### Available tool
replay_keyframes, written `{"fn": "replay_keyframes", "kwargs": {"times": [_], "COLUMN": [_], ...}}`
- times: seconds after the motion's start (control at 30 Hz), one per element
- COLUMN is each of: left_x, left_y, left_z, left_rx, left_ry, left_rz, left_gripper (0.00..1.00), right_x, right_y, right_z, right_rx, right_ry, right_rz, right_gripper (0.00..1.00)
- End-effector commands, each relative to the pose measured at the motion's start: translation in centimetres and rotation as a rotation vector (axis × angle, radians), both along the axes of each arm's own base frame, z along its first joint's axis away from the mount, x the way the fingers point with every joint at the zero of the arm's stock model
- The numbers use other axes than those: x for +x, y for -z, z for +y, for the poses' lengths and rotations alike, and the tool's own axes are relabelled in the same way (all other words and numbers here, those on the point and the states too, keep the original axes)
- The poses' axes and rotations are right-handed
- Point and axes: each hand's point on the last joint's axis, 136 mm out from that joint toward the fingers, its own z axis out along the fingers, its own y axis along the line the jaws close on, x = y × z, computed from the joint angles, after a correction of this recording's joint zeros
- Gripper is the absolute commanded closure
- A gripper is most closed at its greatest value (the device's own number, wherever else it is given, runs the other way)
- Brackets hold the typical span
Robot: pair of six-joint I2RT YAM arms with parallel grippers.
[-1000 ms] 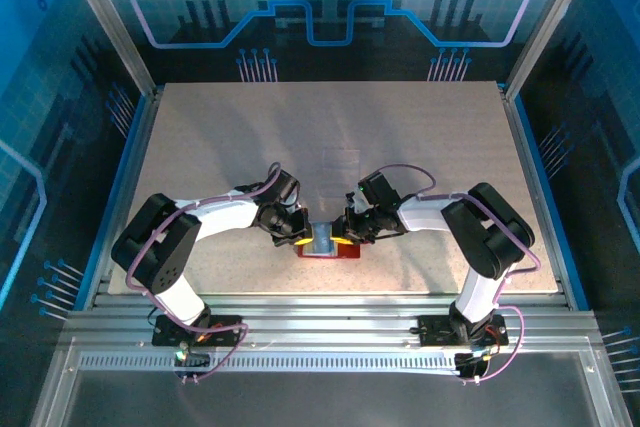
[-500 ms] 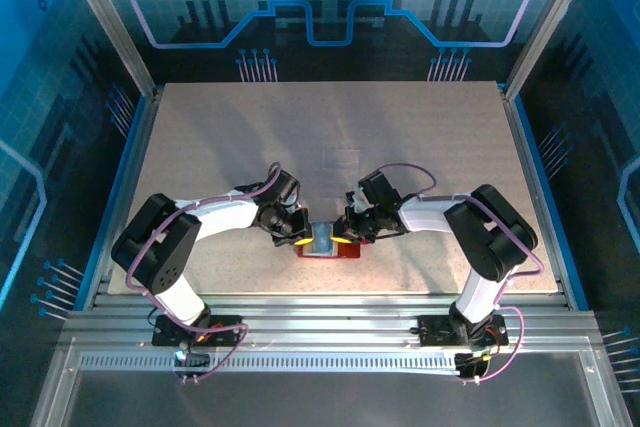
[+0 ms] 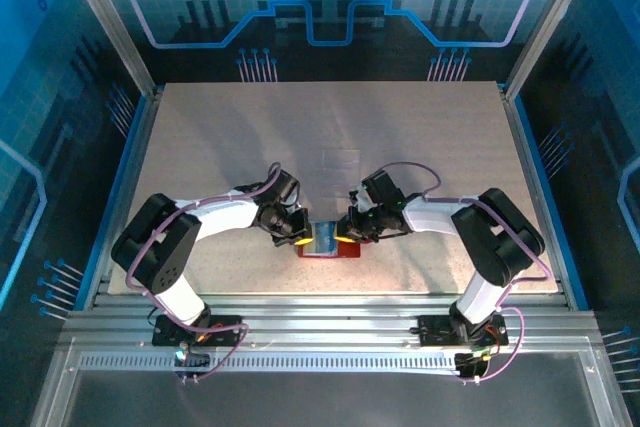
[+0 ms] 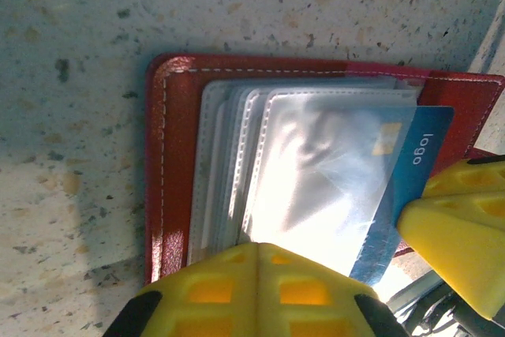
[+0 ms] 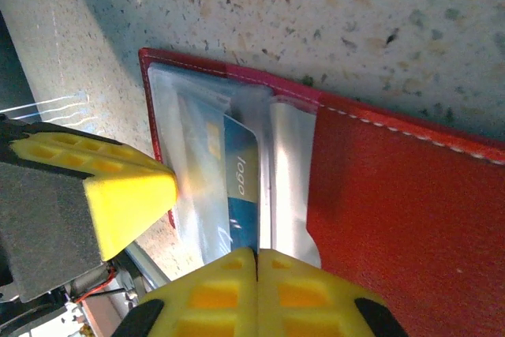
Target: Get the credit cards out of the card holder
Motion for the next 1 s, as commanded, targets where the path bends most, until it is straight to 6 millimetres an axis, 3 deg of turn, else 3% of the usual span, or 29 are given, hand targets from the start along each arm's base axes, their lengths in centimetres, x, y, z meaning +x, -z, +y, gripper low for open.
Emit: {"fn": "replay_keyframes", "kwargs": {"times": [0.0, 0.5, 0.97], "left_x": [-1.5, -1.2, 0.6], "left_y": [1.3, 0.0, -3.9], "left_z": [1.9, 1.9, 1.1], "left_rx": [0.103, 0.097, 0.045], "left_ry": [-0.003, -0.005, -0.022], "left_rz": [0.052, 0.028, -0.077], "left_gripper": [1.0, 0.99, 0.87], "right_x": [-0.1, -0.2, 1.3], "right_y": [-0.4, -1.7, -6.1], "right_z": [-1.1, -3.1, -3.5], "right_rx": [-0.032, -0.137, -0.194], "right_ry": [-0.001, -0.024, -0.126], "right_rz": [-0.012, -0.052, -0.216], "right_gripper": [1.0, 1.0, 1.0]}}
